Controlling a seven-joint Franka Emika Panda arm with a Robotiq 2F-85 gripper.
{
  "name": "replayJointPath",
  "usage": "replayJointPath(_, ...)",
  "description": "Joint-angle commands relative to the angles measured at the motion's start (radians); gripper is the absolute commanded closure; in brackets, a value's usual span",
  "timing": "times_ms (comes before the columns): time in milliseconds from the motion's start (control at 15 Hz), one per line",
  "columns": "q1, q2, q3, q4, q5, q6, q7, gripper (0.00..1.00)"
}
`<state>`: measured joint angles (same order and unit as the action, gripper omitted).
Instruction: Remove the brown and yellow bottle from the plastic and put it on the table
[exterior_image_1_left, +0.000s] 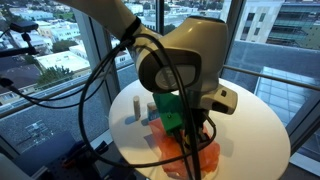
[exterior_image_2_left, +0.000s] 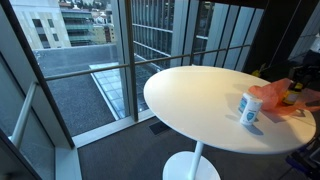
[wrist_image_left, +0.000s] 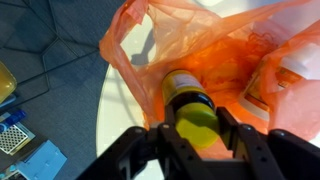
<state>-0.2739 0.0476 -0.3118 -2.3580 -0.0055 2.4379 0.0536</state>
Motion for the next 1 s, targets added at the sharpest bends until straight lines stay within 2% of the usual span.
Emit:
replayJointPath(0, 0.004, -0.113, 0.018, -0.045, -0.026, -0.053, -0.021, 0.80)
replayJointPath(600, 0.038, -0.313, 0.083, -0.098, -0.020, -0.197, -0.038, 0.80)
replayJointPath(933, 0.075, -0.367, 0.122, -0.087, 0.003, -0.183, -0.035, 0.80)
